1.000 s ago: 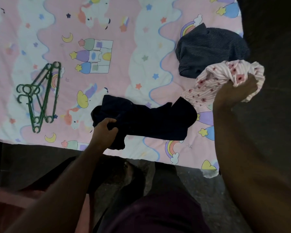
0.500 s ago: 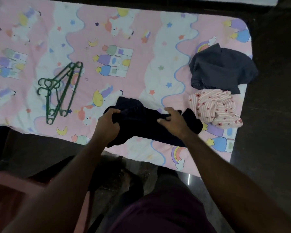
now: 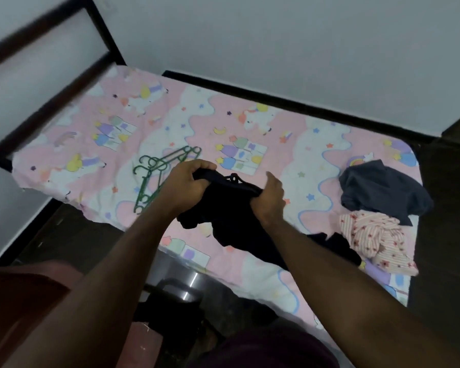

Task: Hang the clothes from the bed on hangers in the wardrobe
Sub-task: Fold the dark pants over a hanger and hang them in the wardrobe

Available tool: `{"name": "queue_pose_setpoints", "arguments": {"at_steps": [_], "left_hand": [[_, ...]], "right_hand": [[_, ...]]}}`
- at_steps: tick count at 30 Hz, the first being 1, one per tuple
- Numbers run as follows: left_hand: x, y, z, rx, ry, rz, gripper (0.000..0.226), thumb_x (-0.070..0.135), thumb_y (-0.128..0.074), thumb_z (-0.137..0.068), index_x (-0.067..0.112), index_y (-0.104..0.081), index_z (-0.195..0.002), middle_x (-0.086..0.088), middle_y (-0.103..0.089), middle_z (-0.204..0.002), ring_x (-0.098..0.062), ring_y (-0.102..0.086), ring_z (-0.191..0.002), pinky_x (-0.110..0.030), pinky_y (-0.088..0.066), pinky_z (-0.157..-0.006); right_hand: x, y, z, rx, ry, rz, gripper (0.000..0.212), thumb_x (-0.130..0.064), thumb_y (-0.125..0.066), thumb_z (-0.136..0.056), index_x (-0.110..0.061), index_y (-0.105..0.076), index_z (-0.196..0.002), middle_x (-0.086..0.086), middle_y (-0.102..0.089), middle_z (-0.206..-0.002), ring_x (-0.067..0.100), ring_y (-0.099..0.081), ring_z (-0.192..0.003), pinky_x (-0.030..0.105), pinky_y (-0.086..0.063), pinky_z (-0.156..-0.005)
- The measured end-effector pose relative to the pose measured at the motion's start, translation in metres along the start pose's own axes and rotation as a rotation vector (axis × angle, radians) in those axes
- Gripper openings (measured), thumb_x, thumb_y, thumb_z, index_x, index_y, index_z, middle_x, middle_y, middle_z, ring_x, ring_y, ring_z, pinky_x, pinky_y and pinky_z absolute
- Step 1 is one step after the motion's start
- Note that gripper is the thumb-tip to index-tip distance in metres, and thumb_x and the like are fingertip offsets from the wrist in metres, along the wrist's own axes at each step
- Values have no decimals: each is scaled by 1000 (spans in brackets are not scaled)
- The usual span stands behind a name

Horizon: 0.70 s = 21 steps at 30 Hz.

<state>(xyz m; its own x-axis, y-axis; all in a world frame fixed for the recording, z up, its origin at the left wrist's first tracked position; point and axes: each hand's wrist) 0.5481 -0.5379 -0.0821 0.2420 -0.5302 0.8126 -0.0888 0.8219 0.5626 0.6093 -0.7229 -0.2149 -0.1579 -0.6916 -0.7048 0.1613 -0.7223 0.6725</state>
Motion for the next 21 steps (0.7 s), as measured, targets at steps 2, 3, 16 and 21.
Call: {"name": "queue_pose_setpoints", "arguments": {"at_steps": [2, 3, 16, 21], "left_hand": [[-6, 23, 6, 36, -11, 2, 37, 1, -53, -76, 15, -68, -106, -1, -68, -110, -15, -62, -102, -28, -49, -90], [-9, 34, 7, 56, -19, -19, 41, 5, -49, -70, 14, -68, -104, -1, -68, -110, -16, -61, -103, -29, -48, -91], [-23, 158, -22, 20, 530, 183, 30, 21, -45, -100, 2, -50, -122, -18, -56, -121, -42, -60, -111, -47, -56, -76], [94, 227, -51, 162, 207, 761, 27, 5, -40, -101, 0, -55, -122, -20, -61, -119, -36, -64, -89, -41, -58, -50]], "right_hand": [[2, 4, -3, -13, -122, -30, 40, -12, -59, -82, -12, -56, -123, 15, -55, -123, 35, -55, -115, 40, -46, -91], [2, 11, -4, -30, -147, -31, 21, -11, -58, -83, -10, -62, -104, 16, -62, -108, 37, -62, -104, 36, -48, -83], [-231, 168, -24, 158, 289, -104, 25, -2, -40, -82, -9, -63, -86, 13, -63, -88, 36, -68, -61, 42, -60, -53], [-339, 266, -3, 347, 393, -283, 16, -2, -40, -78, -4, -55, -78, 13, -57, -83, 35, -63, -75, 48, -61, -64]]}}
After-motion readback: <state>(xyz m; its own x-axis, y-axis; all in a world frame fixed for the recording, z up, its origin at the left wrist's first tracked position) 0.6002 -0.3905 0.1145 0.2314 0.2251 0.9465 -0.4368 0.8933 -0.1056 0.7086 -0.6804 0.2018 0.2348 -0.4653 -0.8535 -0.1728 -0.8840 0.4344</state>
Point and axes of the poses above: each hand's wrist, its own z-axis away from the middle knuckle, its own y-axis out of the back of the hand, x = y × z
